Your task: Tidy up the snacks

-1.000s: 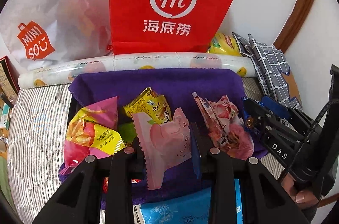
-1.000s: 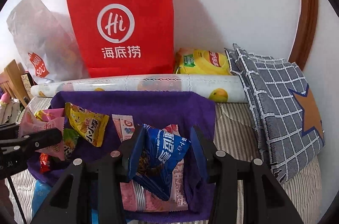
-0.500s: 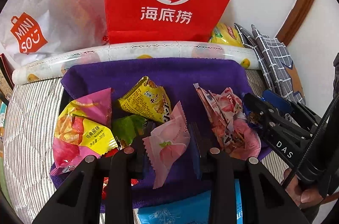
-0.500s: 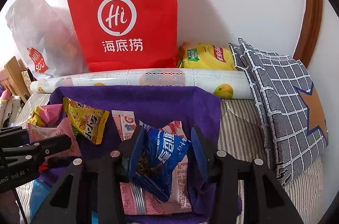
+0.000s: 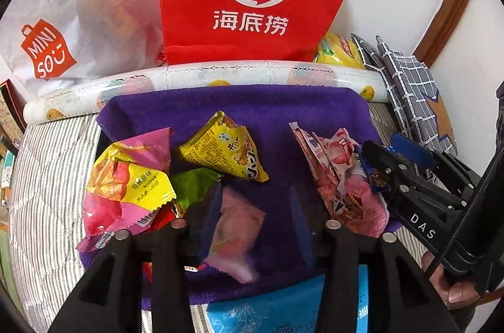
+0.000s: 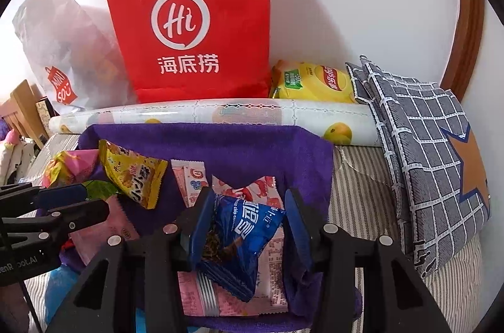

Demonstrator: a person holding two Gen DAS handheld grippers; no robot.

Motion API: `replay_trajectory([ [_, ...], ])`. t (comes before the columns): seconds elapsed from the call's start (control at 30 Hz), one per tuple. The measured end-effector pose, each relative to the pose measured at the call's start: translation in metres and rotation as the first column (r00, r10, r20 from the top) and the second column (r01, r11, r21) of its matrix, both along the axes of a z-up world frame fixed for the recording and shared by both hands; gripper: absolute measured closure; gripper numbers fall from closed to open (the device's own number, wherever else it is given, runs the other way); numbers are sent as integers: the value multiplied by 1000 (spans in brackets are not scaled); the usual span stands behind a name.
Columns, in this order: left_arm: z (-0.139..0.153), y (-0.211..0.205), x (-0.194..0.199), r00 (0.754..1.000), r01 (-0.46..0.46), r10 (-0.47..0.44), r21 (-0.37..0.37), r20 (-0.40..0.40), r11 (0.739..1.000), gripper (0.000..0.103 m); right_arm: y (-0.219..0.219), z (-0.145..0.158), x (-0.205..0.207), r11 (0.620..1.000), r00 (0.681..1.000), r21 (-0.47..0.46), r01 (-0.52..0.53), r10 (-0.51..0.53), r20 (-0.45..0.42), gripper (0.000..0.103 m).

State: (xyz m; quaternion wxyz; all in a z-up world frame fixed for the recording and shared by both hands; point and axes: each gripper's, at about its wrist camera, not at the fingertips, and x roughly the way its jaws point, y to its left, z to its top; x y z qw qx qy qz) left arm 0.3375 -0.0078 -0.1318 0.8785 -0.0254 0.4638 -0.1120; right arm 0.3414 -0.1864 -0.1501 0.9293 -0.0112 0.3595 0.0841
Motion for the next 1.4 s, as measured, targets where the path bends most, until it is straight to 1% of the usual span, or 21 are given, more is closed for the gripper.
replay_trajectory([
  [0.1,5,0,-4,1000,-9,8,22,17,1000,49,-1,0,1,1000,1000,2,3,-3,-2,57],
  [0.27,13,2,-14,1000,-10,10,36,27,999,45,0,-4,4,1000,1000,25,-11,12,-25,51],
  [0.37,15,5,-22,1000,-12,10,38,30,999,44,4,-4,3,1000,1000,11,-7,7,-31,49],
  [0.43,17,7,-27,1000,-13,11,38,29,999,43,6,0,0,1000,1000,7,-6,6,-26,49],
  [0.53,23,10,-38,999,-9,8,28,32,1000,42,7,9,-9,1000,1000,15,1,-1,-21,41],
  [0.6,28,12,-46,999,-7,6,25,39,1000,39,8,18,-16,1000,1000,13,-1,1,-12,41],
  [0.67,34,16,-55,999,-1,0,20,52,1000,35,10,27,-25,1000,1000,2,7,-7,-1,38],
  [0.73,39,21,-63,998,-5,4,9,59,1000,33,13,37,-35,1000,1000,-4,10,-10,9,36],
  [0.77,42,24,-69,998,-6,6,-1,59,1000,31,14,42,-41,1000,1000,-3,11,-11,14,32],
  [0.83,47,26,-77,998,-2,3,-12,61,1000,31,16,53,-54,1000,1000,3,18,-18,26,29],
  [1.03,64,31,-113,995,17,-15,-26,98,1000,26,17,79,-97,998,997,29,55,-57,43,29],
  [1.07,66,33,-121,994,22,-19,-29,106,999,23,16,84,-107,997,997,33,63,-65,38,29],
  [1.17,70,36,-141,994,28,-24,-31,111,999,23,15,97,-134,996,997,49,76,-78,20,29],
  [1.4,84,38,-182,991,33,-25,-55,129,998,19,9,120,-199,988,987,76,135,-141,75,29],
])
